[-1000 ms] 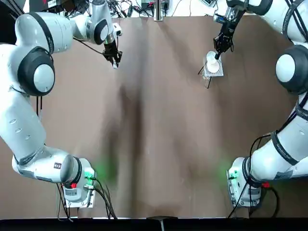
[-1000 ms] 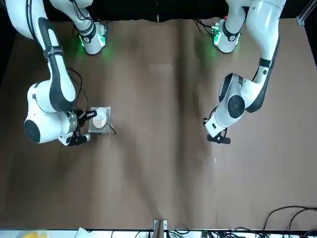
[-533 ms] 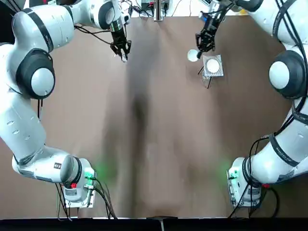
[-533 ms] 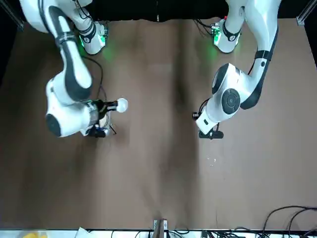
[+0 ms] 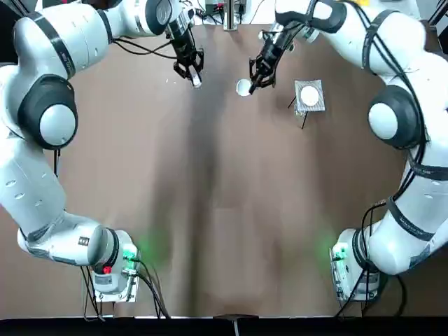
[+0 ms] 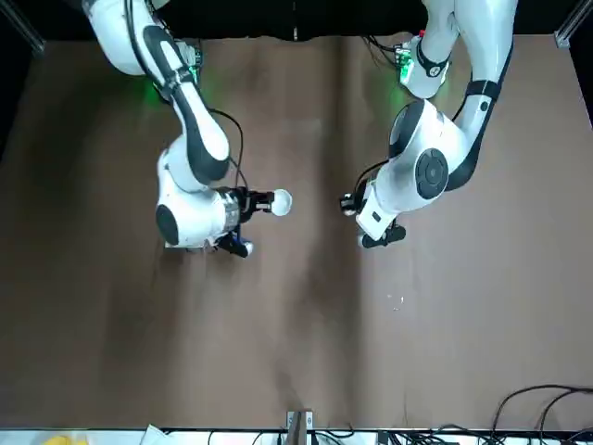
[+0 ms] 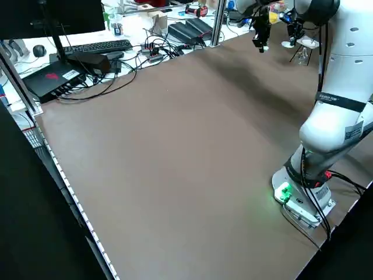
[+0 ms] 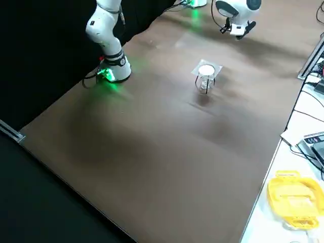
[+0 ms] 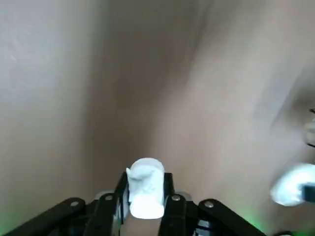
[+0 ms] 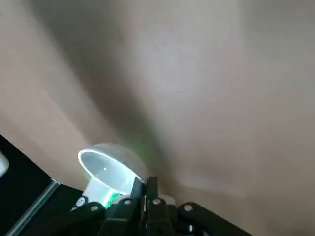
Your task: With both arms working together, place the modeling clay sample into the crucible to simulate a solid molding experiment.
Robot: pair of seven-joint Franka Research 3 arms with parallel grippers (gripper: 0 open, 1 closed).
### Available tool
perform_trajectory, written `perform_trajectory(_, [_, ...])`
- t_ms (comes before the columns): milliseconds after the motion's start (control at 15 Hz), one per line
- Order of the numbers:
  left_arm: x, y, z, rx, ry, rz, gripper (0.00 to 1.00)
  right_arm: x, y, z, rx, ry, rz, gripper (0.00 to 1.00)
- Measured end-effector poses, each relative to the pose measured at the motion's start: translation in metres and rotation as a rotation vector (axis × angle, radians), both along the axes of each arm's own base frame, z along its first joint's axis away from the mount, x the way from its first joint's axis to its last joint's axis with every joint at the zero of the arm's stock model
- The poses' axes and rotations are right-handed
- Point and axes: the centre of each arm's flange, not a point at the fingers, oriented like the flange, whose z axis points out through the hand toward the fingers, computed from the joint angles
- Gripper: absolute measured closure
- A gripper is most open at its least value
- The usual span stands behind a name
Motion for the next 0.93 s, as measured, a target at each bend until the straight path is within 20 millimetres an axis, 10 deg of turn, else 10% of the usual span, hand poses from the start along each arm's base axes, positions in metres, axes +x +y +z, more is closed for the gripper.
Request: perform_trajectory(933, [-0.023, -0.036, 0.015, -0.015, 0.133, 0.185, 0.69, -0.028, 0.073, -0.026, 0.063, 0.037, -0.116, 0.95])
